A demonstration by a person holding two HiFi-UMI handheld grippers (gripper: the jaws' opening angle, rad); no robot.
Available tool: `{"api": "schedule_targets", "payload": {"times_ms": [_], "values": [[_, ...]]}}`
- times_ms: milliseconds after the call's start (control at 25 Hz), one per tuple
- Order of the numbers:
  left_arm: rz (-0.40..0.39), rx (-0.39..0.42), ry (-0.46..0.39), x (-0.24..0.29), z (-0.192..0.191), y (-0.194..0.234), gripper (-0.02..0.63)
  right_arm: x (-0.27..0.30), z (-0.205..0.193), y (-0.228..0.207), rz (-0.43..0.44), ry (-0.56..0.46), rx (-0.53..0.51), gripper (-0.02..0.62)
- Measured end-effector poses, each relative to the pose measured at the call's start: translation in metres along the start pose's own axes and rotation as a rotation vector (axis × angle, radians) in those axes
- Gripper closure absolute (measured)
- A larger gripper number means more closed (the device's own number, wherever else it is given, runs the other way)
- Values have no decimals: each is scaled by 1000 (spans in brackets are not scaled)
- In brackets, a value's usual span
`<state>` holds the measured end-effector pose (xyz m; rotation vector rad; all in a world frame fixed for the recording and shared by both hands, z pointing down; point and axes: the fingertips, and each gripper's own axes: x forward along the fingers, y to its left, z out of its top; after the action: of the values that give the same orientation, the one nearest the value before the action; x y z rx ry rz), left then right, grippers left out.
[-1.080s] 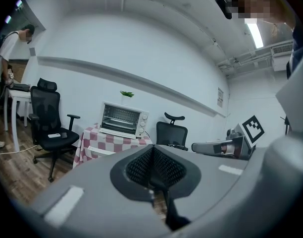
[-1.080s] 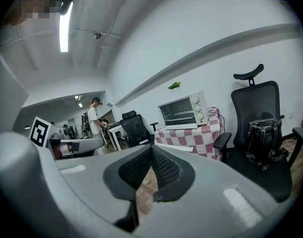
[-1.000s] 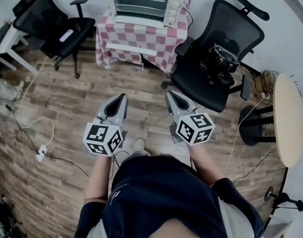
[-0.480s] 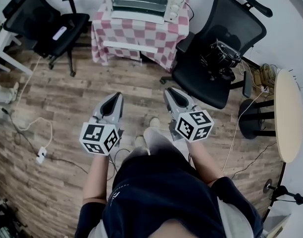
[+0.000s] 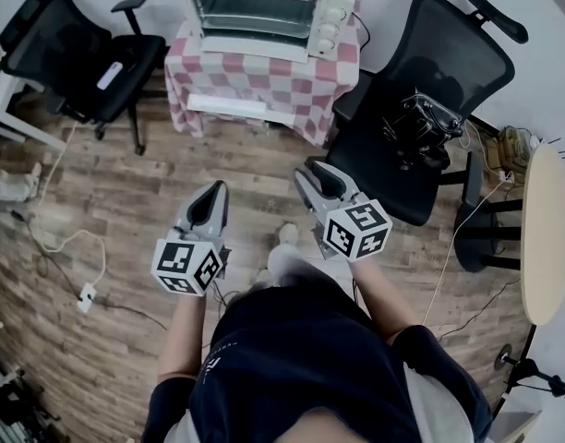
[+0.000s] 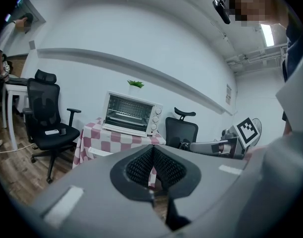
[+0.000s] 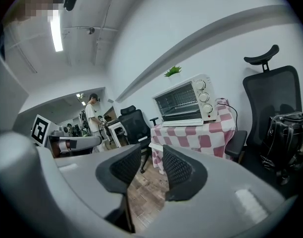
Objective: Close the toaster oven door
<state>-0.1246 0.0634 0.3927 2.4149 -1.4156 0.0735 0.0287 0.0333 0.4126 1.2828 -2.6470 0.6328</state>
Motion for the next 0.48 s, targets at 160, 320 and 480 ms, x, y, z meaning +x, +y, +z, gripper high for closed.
{"api": "schedule_targets", "payload": {"times_ms": [160,320,480], "values": [[6,-16,13,35,1,9,591,22,5,-25,22,23,-1,437],[7,-27,27,67,-2,12,591,42,1,-45,52,52,-8,386],[19,-34,57,92,-7,14,591,61,-10,-65,73,94,-30,340]]}}
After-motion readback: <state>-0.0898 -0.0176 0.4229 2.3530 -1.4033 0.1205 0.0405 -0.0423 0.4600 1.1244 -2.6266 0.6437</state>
